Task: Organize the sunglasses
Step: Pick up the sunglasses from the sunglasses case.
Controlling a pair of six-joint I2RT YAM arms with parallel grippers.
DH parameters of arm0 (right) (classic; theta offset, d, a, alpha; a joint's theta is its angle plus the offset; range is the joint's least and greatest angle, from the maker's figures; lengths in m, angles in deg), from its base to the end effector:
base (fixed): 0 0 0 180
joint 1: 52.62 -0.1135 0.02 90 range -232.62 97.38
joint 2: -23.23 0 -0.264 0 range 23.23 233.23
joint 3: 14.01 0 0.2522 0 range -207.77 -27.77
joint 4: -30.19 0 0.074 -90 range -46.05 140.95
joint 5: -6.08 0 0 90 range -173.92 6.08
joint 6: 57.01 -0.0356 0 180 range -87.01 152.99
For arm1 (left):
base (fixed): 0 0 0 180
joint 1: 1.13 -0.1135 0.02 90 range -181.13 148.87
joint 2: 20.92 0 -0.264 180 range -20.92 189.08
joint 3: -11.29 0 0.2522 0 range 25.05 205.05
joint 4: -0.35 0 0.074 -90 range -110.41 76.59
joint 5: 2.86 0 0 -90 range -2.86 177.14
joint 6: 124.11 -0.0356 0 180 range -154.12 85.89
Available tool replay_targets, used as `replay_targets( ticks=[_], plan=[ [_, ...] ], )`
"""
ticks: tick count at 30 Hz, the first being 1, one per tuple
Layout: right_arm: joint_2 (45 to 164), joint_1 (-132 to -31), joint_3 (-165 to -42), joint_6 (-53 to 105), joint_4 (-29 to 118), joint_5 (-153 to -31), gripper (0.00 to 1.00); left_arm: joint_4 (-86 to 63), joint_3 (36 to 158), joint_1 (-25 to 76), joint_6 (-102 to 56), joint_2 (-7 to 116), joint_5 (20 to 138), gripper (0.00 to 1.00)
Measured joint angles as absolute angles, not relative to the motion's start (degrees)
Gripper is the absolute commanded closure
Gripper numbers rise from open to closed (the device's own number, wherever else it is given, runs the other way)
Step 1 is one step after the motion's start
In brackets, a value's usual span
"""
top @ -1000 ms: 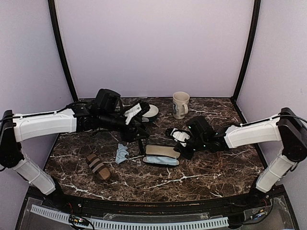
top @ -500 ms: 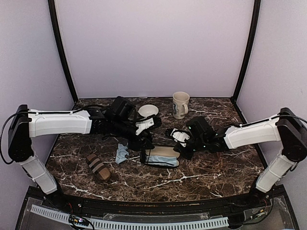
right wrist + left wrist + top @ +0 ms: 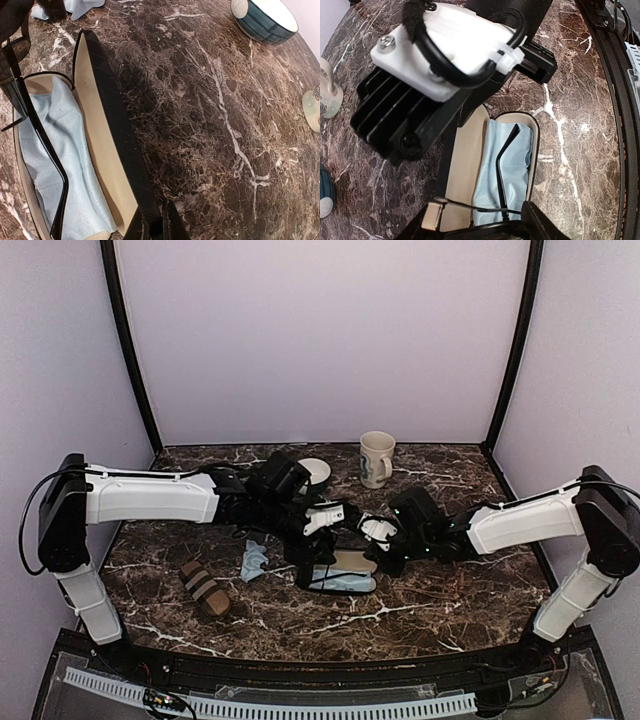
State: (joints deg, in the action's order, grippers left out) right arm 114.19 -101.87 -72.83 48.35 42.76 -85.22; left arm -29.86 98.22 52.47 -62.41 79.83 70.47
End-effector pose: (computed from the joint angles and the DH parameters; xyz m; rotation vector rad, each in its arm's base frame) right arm 0.2056 0.2398 0.1662 -1.2777 1.9998 0.3143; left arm 0.2243 -0.3215 0.2375 1.6589 1.6878 -0.5571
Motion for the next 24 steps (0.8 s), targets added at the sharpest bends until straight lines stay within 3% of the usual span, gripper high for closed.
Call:
replay_targets(
  ticks=[14, 24],
  plan=[
    [114.2, -102.2, -72.5, 48.0, 42.1, -84.9, 1.0, -27.7, 98.5, 53.8, -62.4, 80.8, 70.9, 0.38],
    [114.2, -102.6, -72.3, 47.2, 39.8, -84.3, 1.0, -26.8, 98.5, 55.4, -62.1, 83.3, 70.1, 0.33]
  ],
)
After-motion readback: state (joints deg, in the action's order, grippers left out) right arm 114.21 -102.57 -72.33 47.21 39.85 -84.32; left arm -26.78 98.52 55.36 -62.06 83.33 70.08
